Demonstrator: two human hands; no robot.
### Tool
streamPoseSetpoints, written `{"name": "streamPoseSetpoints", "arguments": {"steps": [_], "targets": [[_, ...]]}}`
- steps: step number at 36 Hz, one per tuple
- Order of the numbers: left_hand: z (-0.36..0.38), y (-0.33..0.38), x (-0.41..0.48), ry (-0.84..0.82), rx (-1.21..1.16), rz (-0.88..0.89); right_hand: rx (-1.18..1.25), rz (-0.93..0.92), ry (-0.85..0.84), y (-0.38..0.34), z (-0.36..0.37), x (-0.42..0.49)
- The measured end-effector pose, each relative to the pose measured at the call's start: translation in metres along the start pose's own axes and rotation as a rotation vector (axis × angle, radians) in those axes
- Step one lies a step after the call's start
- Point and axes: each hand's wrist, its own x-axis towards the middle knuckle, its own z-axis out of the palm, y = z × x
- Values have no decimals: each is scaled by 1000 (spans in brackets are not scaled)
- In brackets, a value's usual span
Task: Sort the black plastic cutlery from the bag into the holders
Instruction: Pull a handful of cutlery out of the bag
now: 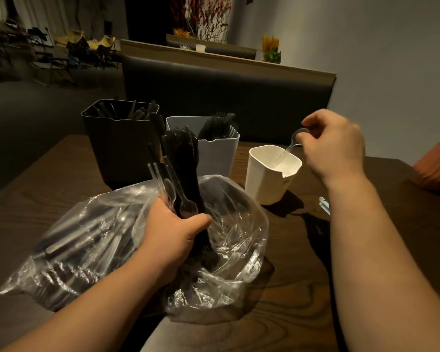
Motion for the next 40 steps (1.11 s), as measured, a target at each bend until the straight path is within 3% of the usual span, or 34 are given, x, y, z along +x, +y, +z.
{"name": "streamPoseSetpoints", "arguments": {"steps": [7,14,16,19,22,25,28,29,36,38,40], "targets": [[2,-4,3,-13,-13,26,-175,-28,-228,-4,17,-9],[2,-3,2,-18,-45,11,-297,-51,-310,9,30,-21],[1,-5,3,-9,-27,-13,-226,-139,-195,4,27,-25],[-1,-11,6,-4,-22,-26,74,-269,-9,-32,16,-40],[1,-10,8,5,-19,-17,322,-318,-210,-87,9,-71],[3,-3,6,32,-80,-26,238,-341,-401,-120,15,-104],[1,5,-2,-43,49,-55,165,-296,-389,-130,25,-126],[2,4,-2,-83,-29,-69,171,-273,-367,-131,27,-130],[4,-2,-1,53,-77,-4,314,-117,-309,-131,35,-136],[2,-3,1,59,-154,-7,335,-92,-340,-130,36,-134],[2,-10,5,86,-81,32,382,-39,-377,-128,37,-132]]}}
